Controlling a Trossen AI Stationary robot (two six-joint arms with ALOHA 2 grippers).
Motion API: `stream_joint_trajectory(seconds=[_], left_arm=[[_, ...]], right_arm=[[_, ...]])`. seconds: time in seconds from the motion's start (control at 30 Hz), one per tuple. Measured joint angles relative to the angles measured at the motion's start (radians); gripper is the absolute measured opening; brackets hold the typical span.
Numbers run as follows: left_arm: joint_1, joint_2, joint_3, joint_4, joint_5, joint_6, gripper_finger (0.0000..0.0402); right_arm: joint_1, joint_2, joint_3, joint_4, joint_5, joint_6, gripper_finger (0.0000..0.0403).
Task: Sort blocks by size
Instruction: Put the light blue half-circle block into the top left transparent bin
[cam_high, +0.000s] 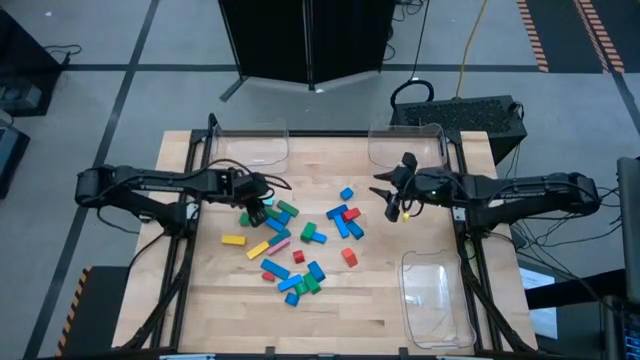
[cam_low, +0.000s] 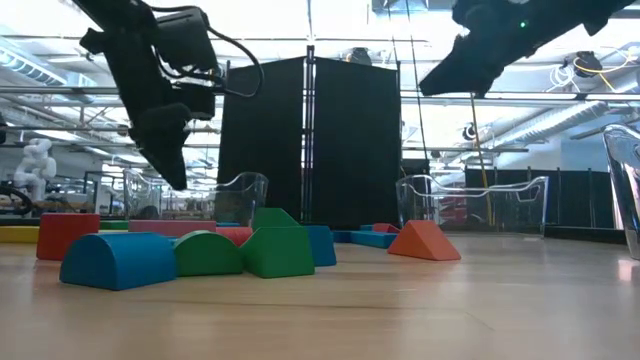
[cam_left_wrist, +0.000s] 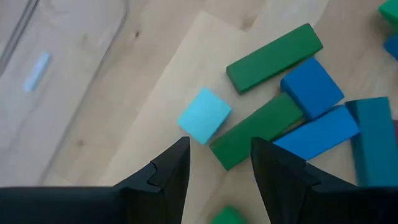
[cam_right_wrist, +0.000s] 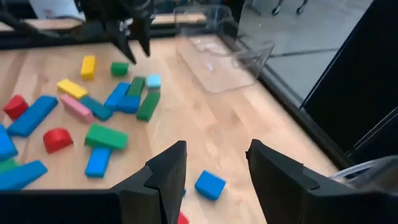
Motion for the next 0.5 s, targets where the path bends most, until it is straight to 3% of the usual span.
stream_joint_trajectory(seconds=[0.23,0.5], left_arm=[[0.0,0.001,0.0,0.021,-0.018,0.222,0.0172],[-0.001,0.001,0.0,0.052,-0.097,0.205,0.0172]], right_arm=[[0.0,0.106,0.0,0.022,-0.002,0.012,0.0167],[-0.004,0.186,0.0,0.077,-0.055,0.012,0.0167]])
